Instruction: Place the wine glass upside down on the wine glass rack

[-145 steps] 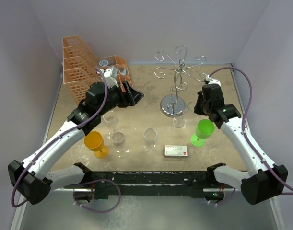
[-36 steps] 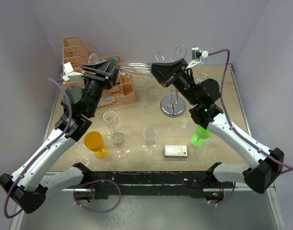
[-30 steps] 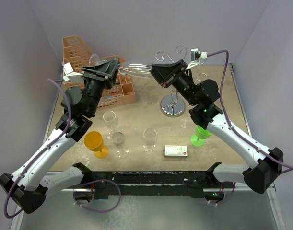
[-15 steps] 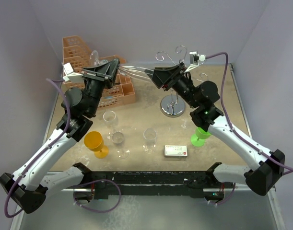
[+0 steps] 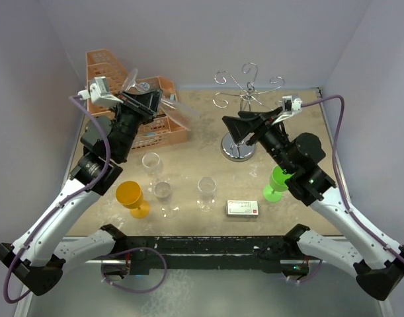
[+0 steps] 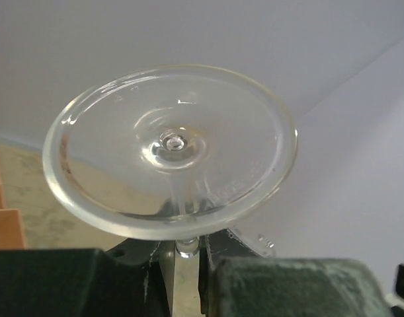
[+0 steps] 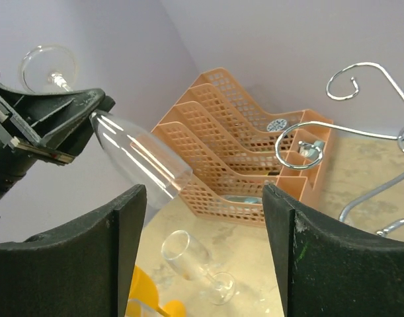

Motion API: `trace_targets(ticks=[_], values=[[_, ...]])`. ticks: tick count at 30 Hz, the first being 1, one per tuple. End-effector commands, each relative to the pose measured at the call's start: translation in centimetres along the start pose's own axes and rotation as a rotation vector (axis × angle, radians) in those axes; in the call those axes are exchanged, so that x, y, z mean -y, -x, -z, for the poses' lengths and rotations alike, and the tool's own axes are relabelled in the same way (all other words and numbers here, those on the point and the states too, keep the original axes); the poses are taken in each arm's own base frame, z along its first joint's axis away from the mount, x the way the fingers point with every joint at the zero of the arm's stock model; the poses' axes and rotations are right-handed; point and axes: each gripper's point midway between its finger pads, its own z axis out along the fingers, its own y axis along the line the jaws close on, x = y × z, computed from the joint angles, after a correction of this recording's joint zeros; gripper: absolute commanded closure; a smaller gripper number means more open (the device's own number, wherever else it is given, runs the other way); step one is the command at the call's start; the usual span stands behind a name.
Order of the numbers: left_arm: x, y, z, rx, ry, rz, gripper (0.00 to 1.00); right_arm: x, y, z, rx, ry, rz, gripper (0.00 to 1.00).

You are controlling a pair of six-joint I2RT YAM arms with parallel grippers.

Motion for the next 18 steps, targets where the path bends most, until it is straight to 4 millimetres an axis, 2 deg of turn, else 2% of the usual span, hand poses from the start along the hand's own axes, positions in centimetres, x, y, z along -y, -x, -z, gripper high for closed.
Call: trace_targets(ticks=[1, 5, 11, 16, 18], values=[[2.3, 1.3, 1.4, -0.029, -0.135, -0.347, 1.0, -2.0, 3.2, 1.0, 0.037, 0.051, 0.116, 0.26], [2.0, 0.3, 1.7, -0.086, -0.175, -0.506, 1.0, -4.3, 3.9, 0.1, -0.015, 0.126, 0.083, 0.24], [2.8, -3.1, 2.4, -0.211, -0.373, -0.736, 1.0, -8.1, 3.7, -1.6, -0.119, 0.258, -0.07, 0.25], [3.2, -5.2, 2.6, -0.287, -0.494, -0.845, 1.0, -10.3, 3.5, -2.8, -0.192, 0.338, -0.156, 0.29], [4.0, -6.1, 3.3, -0.323, -0.58, -0.87, 1.0, -11.0, 3.8, -3.0, -0.195, 0.364, -0.175, 0.3]])
